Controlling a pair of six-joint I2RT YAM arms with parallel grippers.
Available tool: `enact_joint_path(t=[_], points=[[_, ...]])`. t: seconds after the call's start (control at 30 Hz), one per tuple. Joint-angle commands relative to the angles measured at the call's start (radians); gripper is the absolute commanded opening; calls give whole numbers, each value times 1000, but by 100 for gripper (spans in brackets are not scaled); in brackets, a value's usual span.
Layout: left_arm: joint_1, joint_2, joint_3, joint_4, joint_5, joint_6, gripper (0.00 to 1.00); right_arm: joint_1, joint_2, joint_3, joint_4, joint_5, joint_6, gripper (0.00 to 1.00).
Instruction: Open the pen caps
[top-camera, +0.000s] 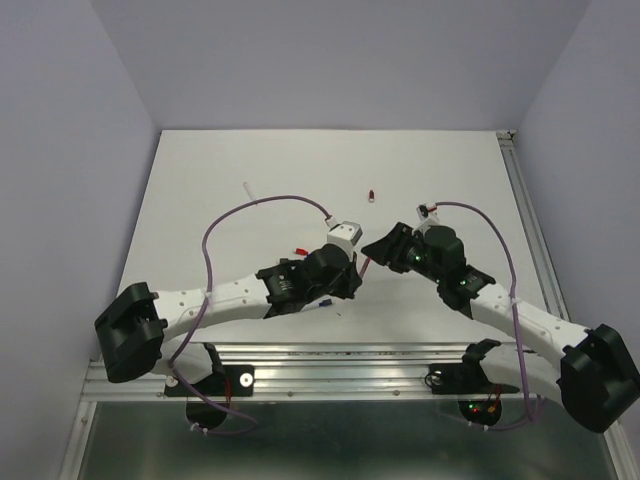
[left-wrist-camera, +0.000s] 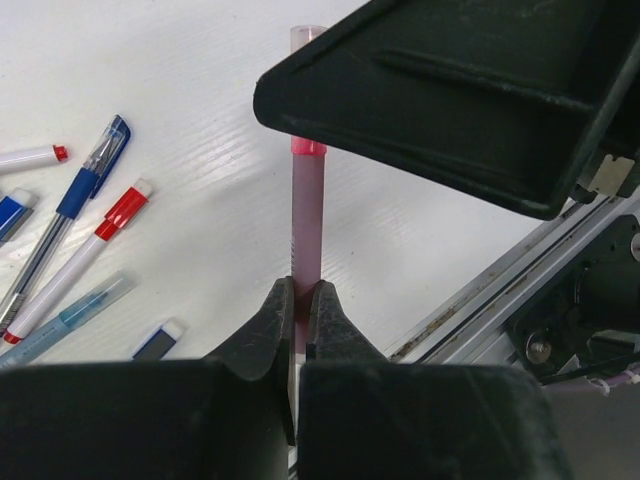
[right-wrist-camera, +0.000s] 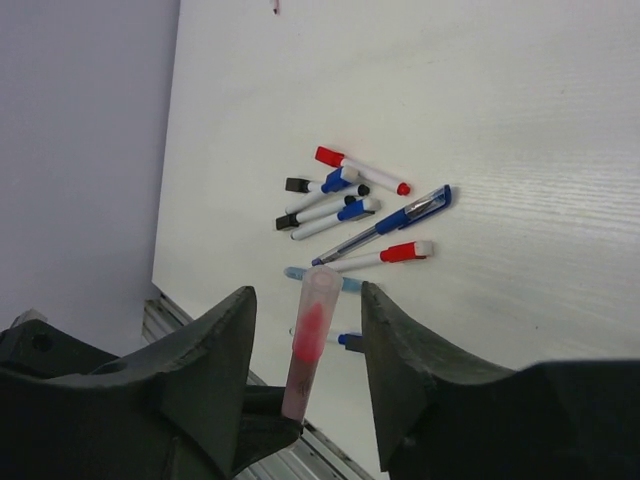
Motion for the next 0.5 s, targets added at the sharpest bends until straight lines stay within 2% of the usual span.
enact_joint_path(t=[0.0, 0.07, 0.1, 0.23, 0.27, 0.3, 0.33, 0.43, 0.47], points=[[-7, -51, -8, 37, 11, -1, 0, 19, 9, 69, 101, 53, -13, 46], [-7, -58, -14, 37, 14, -2, 0, 22, 11, 66, 106, 64, -17, 35], [-9, -61, -16, 37, 16, -2, 0, 24, 12, 66, 107, 66, -17, 26], [-9, -70, -11, 39, 16, -1, 0, 25, 21, 69, 109, 32, -17, 10], [-10, -71, -7, 37, 11, 7, 0, 27, 26, 70, 104, 21, -12, 1], [-9, -71, -4, 34, 8, 11, 12, 27, 25, 69, 101, 14, -9, 1], [-9, -71, 5, 33, 2, 16, 41, 29, 23, 67, 99, 3, -6, 1], [-10, -62, 25, 28, -24, 45, 71, 30, 3, 63, 95, -29, 17, 1], [-9, -59, 30, 26, -36, 53, 72, 30, -11, 60, 92, -48, 28, 1]])
